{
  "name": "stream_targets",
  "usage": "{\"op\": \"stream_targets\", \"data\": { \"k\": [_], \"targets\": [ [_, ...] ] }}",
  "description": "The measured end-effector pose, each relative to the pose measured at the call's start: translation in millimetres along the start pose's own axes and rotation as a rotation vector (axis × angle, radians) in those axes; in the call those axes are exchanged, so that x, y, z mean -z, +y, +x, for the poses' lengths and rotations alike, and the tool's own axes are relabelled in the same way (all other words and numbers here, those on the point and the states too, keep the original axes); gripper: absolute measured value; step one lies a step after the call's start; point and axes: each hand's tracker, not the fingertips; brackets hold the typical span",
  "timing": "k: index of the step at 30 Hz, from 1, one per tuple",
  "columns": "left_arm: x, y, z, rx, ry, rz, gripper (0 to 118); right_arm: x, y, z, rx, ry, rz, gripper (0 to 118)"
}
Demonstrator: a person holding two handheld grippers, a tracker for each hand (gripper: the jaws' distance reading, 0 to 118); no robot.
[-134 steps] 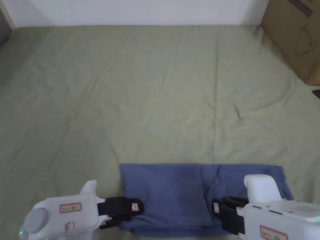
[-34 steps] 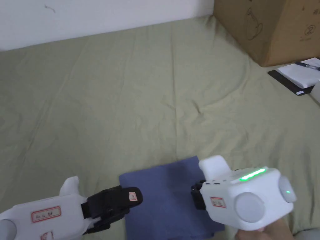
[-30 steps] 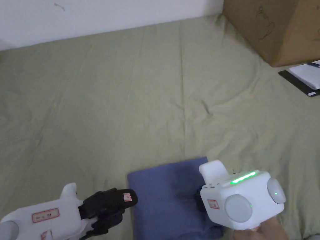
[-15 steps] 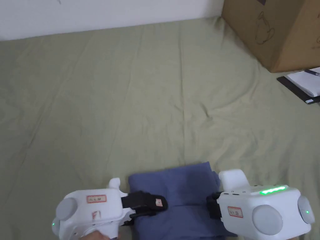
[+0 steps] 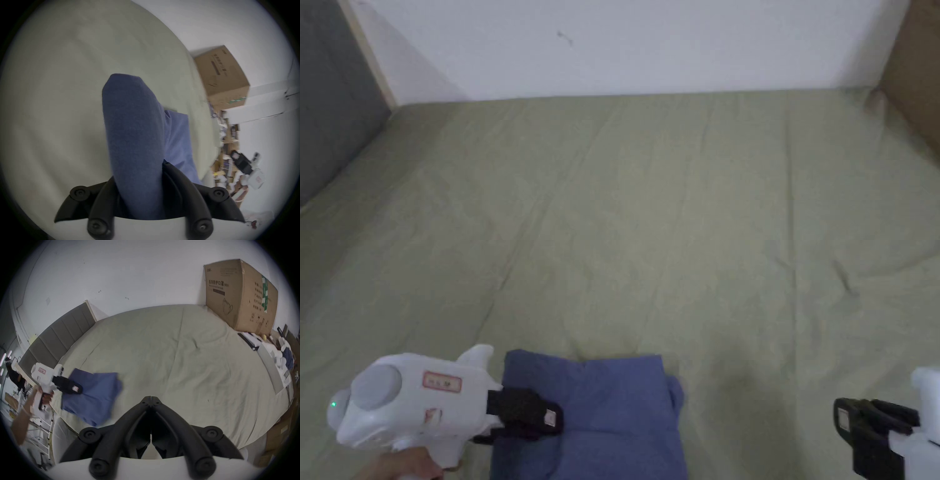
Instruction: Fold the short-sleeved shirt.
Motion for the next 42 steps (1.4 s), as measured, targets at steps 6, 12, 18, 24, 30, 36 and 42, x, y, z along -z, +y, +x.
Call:
{"op": "stream_targets", "data": {
  "k": [6, 12, 18, 24, 30, 36, 42],
  "targets": [
    [-87.4, 42.5, -66.7, 0.044, 0.535, 0.031, 15, -0.8, -0.1, -24.2, -0.064, 0.011, -0.03, 0],
    [-103.3, 61.8, -77.9, 0.251, 0.901, 0.068, 15, 9.3, -8.2, -36.3, -0.074, 0.016, -0.089, 0],
    [-112.3, 62.5, -84.8, 0.183, 1.0, 0.185, 113, 8.8, -9.2, -35.4, -0.082, 0.01, -0.109, 0],
    [-150.5, 24.8, -54.1, -0.043, 0.611, 0.44, 104, 1.8, -6.4, -31.7, -0.073, 0.022, -0.081, 0],
    [-155.9, -32.5, 23.1, 0.148, 0.663, 0.572, 14, -10.9, 2.3, -31.9, -0.062, 0.035, 0.0, 0],
    [-151.6, -89.7, 116.1, 0.27, 0.71, 0.762, 0, -34.9, 25.0, -39.3, -0.087, -0.003, 0.188, 0],
    [-145.9, -130.8, 209.8, 0.408, 0.599, 0.963, 0, -70.8, 49.7, -43.0, -0.059, -0.031, 0.41, 0]
  ]
}}
